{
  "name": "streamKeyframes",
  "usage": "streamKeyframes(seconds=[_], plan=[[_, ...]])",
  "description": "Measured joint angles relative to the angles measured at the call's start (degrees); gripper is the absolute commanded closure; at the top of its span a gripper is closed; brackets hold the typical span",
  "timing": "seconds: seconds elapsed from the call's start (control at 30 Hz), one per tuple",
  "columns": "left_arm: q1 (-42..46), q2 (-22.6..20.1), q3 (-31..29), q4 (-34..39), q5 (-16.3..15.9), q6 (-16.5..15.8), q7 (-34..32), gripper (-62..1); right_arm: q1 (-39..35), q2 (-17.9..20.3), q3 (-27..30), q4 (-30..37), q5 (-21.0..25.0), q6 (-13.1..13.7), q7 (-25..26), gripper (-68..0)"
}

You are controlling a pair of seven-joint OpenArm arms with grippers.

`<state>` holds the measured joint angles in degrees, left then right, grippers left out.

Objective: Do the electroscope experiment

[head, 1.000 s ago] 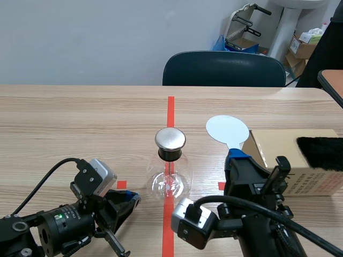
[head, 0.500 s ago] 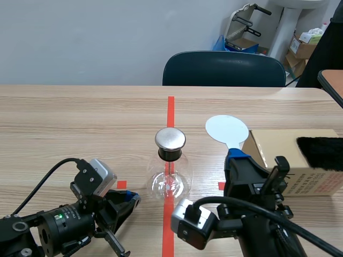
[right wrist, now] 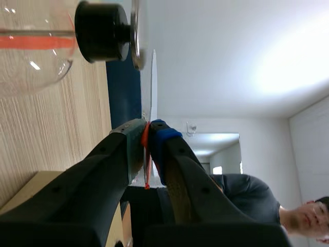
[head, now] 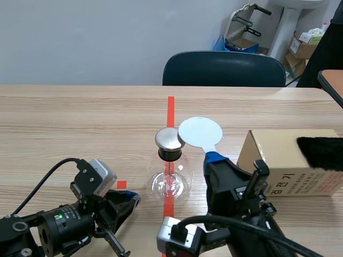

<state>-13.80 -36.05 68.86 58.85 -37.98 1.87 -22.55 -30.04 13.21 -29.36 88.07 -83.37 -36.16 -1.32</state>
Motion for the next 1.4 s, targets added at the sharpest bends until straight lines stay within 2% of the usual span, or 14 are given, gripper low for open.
streamKeyframes(seconds=[0.27,0.43,1.2,1.4], plan=[[0.0,0.0,0.0,0.0,0.0,0.0,0.2,-2.7,0.0,0.0,0.0,0.0,0.0,0.0,7.13,-1.0],[0.0,0.0,0.0,0.0,0.22,0.0,0.2,-2.7,0.0,0.0,0.0,0.0,-0.02,0.0,9.68,-1.0],[0.0,0.0,0.0,0.0,0.22,0.0,0.2,-2.7,0.0,0.0,0.0,0.0,-0.02,0.0,9.79,-1.0],[0.0,0.0,0.0,0.0,0.87,0.0,0.2,-2.7,0.0,0.0,0.0,0.0,-0.02,0.0,5.57,-1.0]])
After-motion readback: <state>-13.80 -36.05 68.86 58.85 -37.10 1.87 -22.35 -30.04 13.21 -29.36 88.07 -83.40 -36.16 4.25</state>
